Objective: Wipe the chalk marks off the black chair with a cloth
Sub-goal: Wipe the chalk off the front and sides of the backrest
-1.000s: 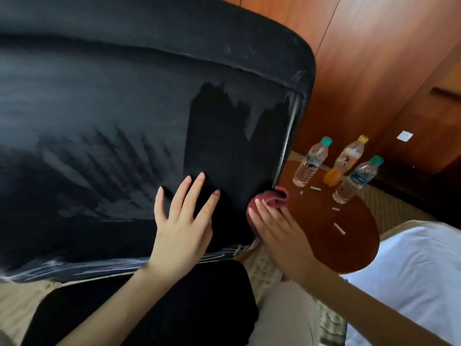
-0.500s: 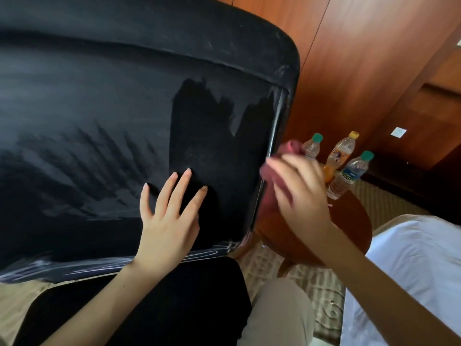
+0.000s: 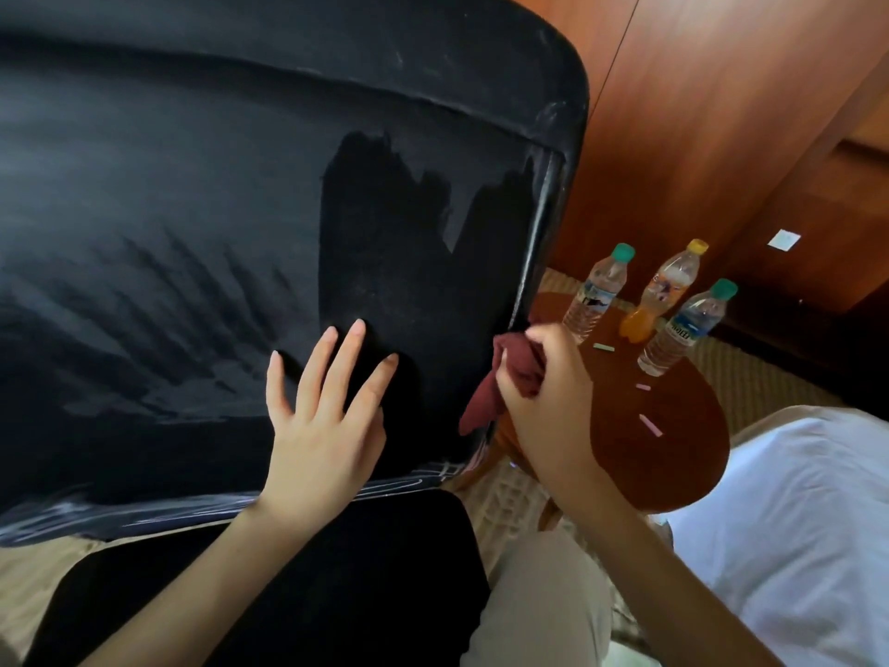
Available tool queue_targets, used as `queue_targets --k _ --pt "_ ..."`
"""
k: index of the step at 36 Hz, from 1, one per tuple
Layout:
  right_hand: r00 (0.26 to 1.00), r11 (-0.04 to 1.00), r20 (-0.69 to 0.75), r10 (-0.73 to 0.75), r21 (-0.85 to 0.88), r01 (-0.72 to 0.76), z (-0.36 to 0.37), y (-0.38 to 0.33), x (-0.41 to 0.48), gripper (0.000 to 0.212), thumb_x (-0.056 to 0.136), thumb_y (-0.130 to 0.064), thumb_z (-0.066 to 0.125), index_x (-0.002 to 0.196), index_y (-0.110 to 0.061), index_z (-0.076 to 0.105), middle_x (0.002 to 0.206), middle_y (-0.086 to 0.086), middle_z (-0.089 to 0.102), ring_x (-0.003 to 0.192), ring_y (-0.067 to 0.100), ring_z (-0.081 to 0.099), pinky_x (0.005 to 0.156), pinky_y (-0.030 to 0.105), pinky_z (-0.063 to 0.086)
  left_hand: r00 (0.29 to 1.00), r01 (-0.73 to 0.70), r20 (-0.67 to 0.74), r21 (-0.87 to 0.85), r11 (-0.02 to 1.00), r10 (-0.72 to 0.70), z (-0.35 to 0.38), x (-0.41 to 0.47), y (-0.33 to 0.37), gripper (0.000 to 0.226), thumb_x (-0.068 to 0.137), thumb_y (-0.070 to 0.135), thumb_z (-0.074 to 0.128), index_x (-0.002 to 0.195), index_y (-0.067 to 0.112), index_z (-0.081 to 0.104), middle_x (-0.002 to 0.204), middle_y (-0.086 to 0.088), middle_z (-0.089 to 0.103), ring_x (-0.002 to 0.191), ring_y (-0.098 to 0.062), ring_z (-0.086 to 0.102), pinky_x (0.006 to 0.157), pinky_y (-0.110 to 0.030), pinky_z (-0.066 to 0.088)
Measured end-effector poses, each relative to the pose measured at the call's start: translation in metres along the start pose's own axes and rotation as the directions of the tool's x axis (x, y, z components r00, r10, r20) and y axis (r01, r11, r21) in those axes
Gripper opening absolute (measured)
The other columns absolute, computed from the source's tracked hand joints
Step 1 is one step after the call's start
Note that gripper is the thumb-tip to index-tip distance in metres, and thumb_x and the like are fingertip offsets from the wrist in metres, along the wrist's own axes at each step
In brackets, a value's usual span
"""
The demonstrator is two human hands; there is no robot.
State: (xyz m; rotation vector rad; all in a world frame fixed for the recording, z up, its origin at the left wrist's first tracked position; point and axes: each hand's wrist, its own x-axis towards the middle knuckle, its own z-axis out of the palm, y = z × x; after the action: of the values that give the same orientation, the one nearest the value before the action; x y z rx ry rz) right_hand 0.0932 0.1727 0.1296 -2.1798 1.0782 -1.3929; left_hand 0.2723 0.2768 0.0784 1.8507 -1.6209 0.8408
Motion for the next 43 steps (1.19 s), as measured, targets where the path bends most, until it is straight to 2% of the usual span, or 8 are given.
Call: queue_targets --k 11,13,17,21,25,32,38,43 --pt "0.861 0.928 0.351 0.369 -0.188 -0.321 0.024 0.058 -0.119 0.031 0.087 -0.015 0.056 0.069 -0.038 0.045 0.071 -0.011 0.054 0.069 -0.001 0.055 0.074 0.025 0.045 1.000 -0.005 0.023 0.008 1.000 0.005 -0.005 -0.003 0.000 0.053 0.083 0.014 0.060 0.134 0.017 0.050 0.151 -0.017 0.032 0.139 -0.033 0.031 0.110 -0.061 0.014" --pt "0.868 0.935 0.360 0.341 -0.223 -0.275 0.020 0.057 -0.133 0.022 0.086 -0.029 0.049 0.066 -0.037 0.046 0.068 -0.007 0.056 0.068 0.008 0.059 0.071 0.038 0.050 0.999 -0.021 0.044 0.005 1.000 0.021 -0.006 -0.006 -0.002 0.055 0.082 0.014 0.060 0.136 0.018 0.048 0.151 -0.016 0.033 0.139 -0.032 0.031 0.110 -0.062 0.015" --pt "0.979 0.984 0.116 0.171 -0.070 -0.163 0.001 0.012 -0.083 0.020 0.088 -0.017 0.061 0.079 -0.030 0.048 0.076 -0.015 0.051 0.074 -0.004 0.053 0.074 0.005 0.040 0.997 -0.050 0.066 0.050 0.997 0.047 -0.007 -0.004 -0.010 0.062 0.080 0.014 0.060 0.140 0.021 0.044 0.152 -0.014 0.033 0.140 -0.030 0.030 0.110 -0.061 0.014" --pt "0.997 0.997 -0.071 -0.035 -0.067 0.030 -0.006 -0.005 -0.026 0.006 0.090 -0.020 0.059 0.091 -0.014 0.057 0.089 -0.005 0.051 0.085 0.007 0.049 0.078 0.007 0.035 0.996 -0.049 0.077 0.057 0.997 0.044 -0.007 -0.005 -0.010 0.063 0.080 0.014 0.060 0.140 0.021 0.043 0.152 -0.014 0.032 0.140 -0.030 0.030 0.110 -0.061 0.014" --pt "0.974 0.986 -0.178 -0.140 -0.120 0.120 0.016 0.002 -0.023 0.034 0.097 -0.037 0.051 0.099 -0.005 0.063 0.104 0.006 0.055 0.098 0.018 0.049 0.094 0.008 0.031 0.996 -0.059 0.075 0.054 0.997 0.055 -0.005 -0.005 -0.013 0.063 0.080 0.014 0.060 0.141 0.022 0.043 0.153 -0.013 0.031 0.140 -0.030 0.029 0.111 -0.061 0.014" --pt "0.964 0.954 -0.131 -0.229 -0.225 0.196 0.046 0.053 -0.072 0.021 0.085 -0.010 0.051 0.106 -0.013 0.049 0.113 0.008 0.044 0.101 0.028 0.045 0.088 0.031 0.038 0.993 -0.083 0.093 0.064 0.995 0.077 -0.004 -0.006 -0.017 0.066 0.081 0.014 0.059 0.143 0.022 0.041 0.153 -0.013 0.029 0.141 -0.030 0.028 0.111 -0.060 0.013" --pt "0.986 0.940 0.108 -0.131 -0.301 0.158 0.047 0.070 -0.111 0.039 0.087 -0.010 0.047 0.111 -0.040 0.052 0.111 -0.014 0.056 0.104 0.009 0.051 0.091 0.020 0.041 0.992 -0.085 0.099 0.048 0.995 0.080 -0.009 -0.006 -0.015 0.064 0.081 0.013 0.058 0.142 0.021 0.042 0.153 -0.013 0.030 0.141 -0.030 0.028 0.111 -0.059 0.012" --pt "0.953 0.927 0.076 -0.292 -0.222 0.302 0.040 0.057 -0.118 0.025 0.082 -0.016 0.055 0.106 -0.017 0.052 0.109 0.003 0.048 0.097 0.023 0.048 0.084 0.034 0.042 0.990 -0.100 0.096 -0.029 0.995 0.102 -0.021 -0.008 -0.020 0.060 0.082 0.013 0.058 0.140 0.019 0.044 0.152 -0.012 0.032 0.141 -0.029 0.029 0.112 -0.058 0.015"
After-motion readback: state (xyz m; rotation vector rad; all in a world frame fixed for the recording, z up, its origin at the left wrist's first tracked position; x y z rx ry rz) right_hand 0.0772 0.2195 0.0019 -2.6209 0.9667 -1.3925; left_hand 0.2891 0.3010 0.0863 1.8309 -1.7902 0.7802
